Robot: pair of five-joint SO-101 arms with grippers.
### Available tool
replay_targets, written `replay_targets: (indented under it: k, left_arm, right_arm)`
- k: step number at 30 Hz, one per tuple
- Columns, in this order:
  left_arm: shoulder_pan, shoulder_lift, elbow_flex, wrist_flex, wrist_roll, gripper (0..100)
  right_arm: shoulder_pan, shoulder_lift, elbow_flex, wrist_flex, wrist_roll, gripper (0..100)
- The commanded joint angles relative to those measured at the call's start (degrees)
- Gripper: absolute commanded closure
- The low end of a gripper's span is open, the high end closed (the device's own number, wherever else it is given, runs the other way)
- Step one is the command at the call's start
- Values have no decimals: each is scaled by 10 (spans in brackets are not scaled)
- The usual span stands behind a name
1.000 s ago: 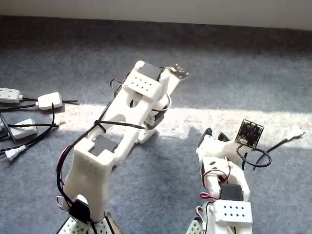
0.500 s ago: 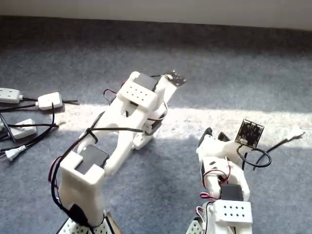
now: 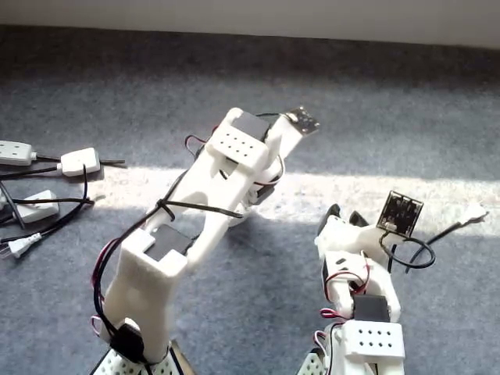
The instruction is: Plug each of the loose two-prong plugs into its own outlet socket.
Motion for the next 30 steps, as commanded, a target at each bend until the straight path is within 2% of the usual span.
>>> replay_targets:
  k: [1, 7, 12, 15, 19, 30]
  left_arm:
    - [-33, 49, -8, 33, -8, 993]
    - [-63, 17, -9, 54, -9, 993]
    - [-90, -16, -5, 55, -9, 993]
    - [-96, -26, -6, 58, -9, 993]
    - [-95, -24, -4, 56, -8, 993]
    - [-99, -29, 126, 23, -5, 993]
  right_arm:
    - [-2, -2, -2, -12, -2, 846]
    - [-10, -3, -3, -4, -1, 846]
    - [-120, -4, -18, 54, 79, 846]
    - [-165, -4, -51, 102, 92, 846]
    - [-167, -4, -89, 148, 95, 846]
    - [-170, -4, -91, 148, 96, 846]
